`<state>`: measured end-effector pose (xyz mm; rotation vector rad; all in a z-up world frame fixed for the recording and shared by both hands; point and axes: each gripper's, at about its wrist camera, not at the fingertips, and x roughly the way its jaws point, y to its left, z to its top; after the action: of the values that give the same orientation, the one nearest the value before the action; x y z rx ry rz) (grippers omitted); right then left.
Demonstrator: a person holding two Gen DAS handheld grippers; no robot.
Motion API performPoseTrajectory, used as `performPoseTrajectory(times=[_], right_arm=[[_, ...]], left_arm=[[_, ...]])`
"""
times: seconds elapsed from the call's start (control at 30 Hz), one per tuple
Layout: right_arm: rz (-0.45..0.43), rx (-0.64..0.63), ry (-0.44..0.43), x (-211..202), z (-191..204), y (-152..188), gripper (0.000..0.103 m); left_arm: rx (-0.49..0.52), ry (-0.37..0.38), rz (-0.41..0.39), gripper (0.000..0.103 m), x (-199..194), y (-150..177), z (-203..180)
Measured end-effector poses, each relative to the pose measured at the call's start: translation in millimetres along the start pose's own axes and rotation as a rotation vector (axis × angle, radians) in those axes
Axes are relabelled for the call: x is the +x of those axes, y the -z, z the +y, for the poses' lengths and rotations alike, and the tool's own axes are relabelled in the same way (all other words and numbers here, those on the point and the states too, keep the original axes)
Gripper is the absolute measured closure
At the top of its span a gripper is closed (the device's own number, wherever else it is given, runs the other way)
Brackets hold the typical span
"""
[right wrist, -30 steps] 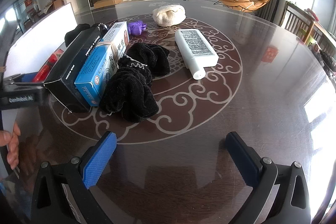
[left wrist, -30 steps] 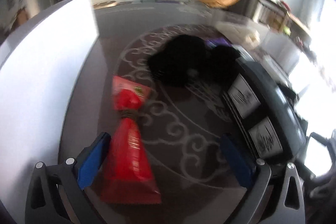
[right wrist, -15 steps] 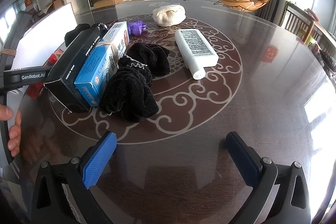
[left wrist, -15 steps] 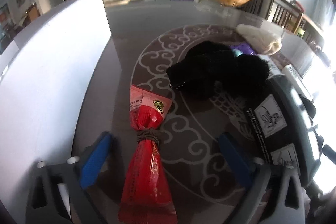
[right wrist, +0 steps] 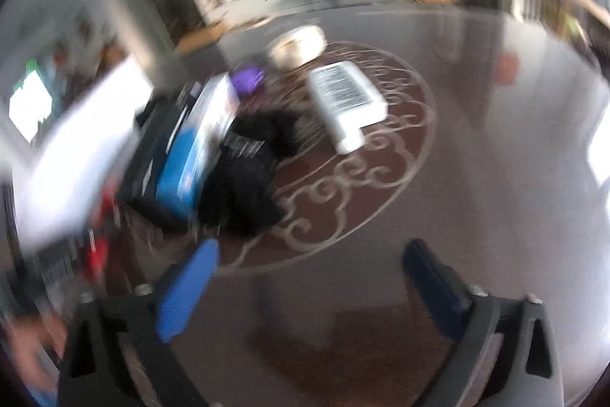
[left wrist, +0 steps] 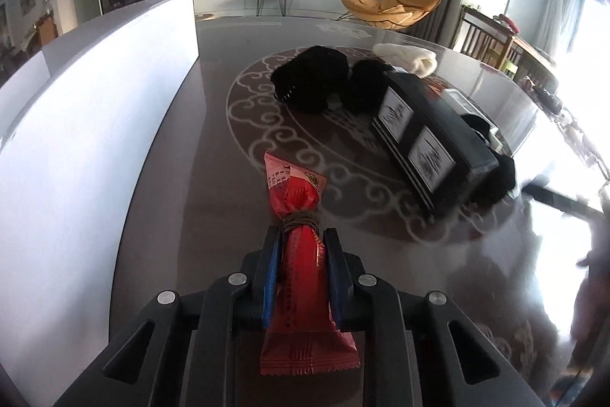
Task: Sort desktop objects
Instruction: 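Grasp the black fuzzy glove with the right gripper while the left holds the red packet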
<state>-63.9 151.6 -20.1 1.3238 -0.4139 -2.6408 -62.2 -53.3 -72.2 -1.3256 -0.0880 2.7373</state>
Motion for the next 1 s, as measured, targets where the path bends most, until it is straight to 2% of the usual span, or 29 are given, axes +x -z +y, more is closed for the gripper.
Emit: performPoseTrajectory(times=[0.07,0.17,0.23,0.3,0.33,0.47,0.6,0.83,0.9,1.0], right_arm=[[0.031,0.035,-0.022,6.5,3.8,-17.8,0.031],[0.066,-0.002,-0.083,24.2,29.1,-39.4,0.037],[0.118,-0.044,-0.093,40.0,44.4,-41.5,0.049],[0.175,-0.067,-0.125,52.9,53.5,-36.5,0.066],[0.186,-0.089,-0.13,52.4,57.0,-32.6,0.07],[0.218,-0.209,-0.123,34.8,62.3,-10.0,0.072],[0.209,-0.181,-0.141,0.0,44.4,19.2,0.072],[0.202,-0.069,-0.245,-39.4,24.7,59.7,0.072],[0.215,-0.088,-0.221,-38.7,29.6,66.3,0.072],[0.248,-0.168,-0.15,-34.2,39.3,73.0,0.062]], left_arm=[[0.005,-0.002,0.001,0.082,-0.6,-0.6,-1.8],[0.006,0.002,0.001,0.082,-1.4,1.6,-1.4],[-0.002,0.014,0.0,0.082,-4.4,5.5,0.2],[-0.002,0.028,0.0,0.082,-8.2,9.7,4.5],[-0.001,0.036,-0.001,0.082,-9.3,11.3,4.1],[0.005,0.088,-0.003,0.082,-19.1,24.1,2.0],[-0.004,0.142,-0.015,0.082,-31.3,40.1,-7.8],[-0.017,0.199,-0.077,0.083,-62.1,45.1,-15.4],[-0.006,0.195,-0.063,0.083,-62.9,46.0,-13.4],[0.007,0.201,-0.025,0.083,-56.7,52.6,-9.2]])
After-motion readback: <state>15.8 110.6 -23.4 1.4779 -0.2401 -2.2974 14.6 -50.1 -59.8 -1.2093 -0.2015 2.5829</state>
